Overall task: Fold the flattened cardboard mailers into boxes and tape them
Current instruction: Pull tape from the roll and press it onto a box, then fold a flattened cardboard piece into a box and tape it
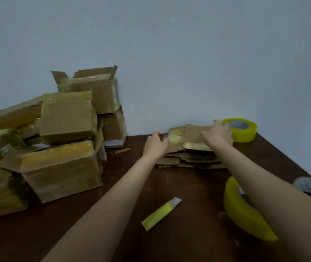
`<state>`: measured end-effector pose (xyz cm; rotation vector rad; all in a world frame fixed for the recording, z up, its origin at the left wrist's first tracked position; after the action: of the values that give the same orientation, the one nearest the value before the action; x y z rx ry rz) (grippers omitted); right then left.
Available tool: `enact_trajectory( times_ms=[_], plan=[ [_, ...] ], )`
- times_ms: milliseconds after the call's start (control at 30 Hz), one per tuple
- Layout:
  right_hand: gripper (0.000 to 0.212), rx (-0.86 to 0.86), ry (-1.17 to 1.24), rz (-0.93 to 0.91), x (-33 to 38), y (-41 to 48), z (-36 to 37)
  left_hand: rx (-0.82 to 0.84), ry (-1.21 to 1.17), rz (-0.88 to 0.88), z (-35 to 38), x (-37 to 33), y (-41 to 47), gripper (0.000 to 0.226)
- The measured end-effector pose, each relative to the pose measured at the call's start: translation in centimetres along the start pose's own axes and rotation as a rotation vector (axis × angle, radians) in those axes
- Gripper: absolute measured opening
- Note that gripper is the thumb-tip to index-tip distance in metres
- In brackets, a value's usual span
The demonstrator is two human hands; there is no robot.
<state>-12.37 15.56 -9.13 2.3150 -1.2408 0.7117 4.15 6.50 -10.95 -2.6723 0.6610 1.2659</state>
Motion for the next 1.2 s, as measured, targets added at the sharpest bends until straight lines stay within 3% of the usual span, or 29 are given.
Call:
enact_trajectory(
  times_ms=[133,300,367,467,500,600,667,733,800,967,1033,1100,1133,1200],
  plan=[
    [0.031,0.166,0.159,0.141,-4.0,2.6,-0.5,0.130,-0.057,-0.118,3.0,0.2,2.7,0.064],
    [0.028,0.168,0.835,0.300,-4.1,3.1,0.3,-0.024,-0.379,-0.016,1.8,-0.2,3.3,0.054],
    [0.020,0.159,1.016,0.312,-3.1,2.9,0.3,-0.084,-0.395,0.017,0.1,-0.3,2.3,0.054],
    [0.019,0.069,1.102,0.292,-1.5,1.7,-0.6,-0.181,-0.139,0.117,-1.9,-0.1,-1.4,0.043],
    [0.019,0.060,1.121,0.285,-1.0,1.0,-0.9,-0.141,-0.010,0.169,-2.2,0.1,-3.1,0.037],
    [0.020,0.124,1.180,0.243,0.4,-1.5,-1.2,0.266,0.420,0.213,-1.4,1.2,-8.8,0.039],
    [0.021,0.182,1.172,0.208,1.0,-3.6,-1.1,0.421,0.668,0.223,-0.6,2.4,-11.8,0.044],
    [0.023,0.249,1.168,0.173,1.2,-6.0,-1.0,0.367,0.742,0.215,-1.0,4.1,-13.4,0.040],
    [0.027,0.302,1.149,0.118,1.1,-8.4,-1.2,0.210,0.764,0.179,-3.0,6.1,-13.9,0.034],
    [0.033,0.436,1.147,0.020,-0.6,-13.1,-2.1,-0.004,0.902,-0.071,-10.2,12.3,-15.3,0.031],
    [0.032,0.469,1.089,-0.036,-1.7,-14.3,-2.5,-0.191,0.816,-0.032,-11.9,12.2,-15.9,0.028],
    [0.033,0.485,1.022,-0.101,-2.8,-15.5,-2.8,-0.436,0.414,0.090,-13.0,10.1,-16.3,0.034],
    [0.033,0.493,0.983,-0.140,-3.5,-16.1,-2.8,-0.466,0.138,0.126,-13.4,8.6,-16.5,0.043],
    [0.035,0.511,0.869,-0.228,-4.6,-17.1,-2.4,-0.289,-0.314,0.145,-12.9,6.0,-16.3,0.069]
  ],
)
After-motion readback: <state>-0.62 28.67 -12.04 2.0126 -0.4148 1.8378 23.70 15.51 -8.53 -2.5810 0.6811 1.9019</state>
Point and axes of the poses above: each hand's wrist, its own y-axis towards the middle knuckle, its own z-axis out of the palm, x = y × z, the point moved 2 cm from there along y, towards the middle knuckle, and after that the axes turned 1 degree about -y, right-handed, at the moved point
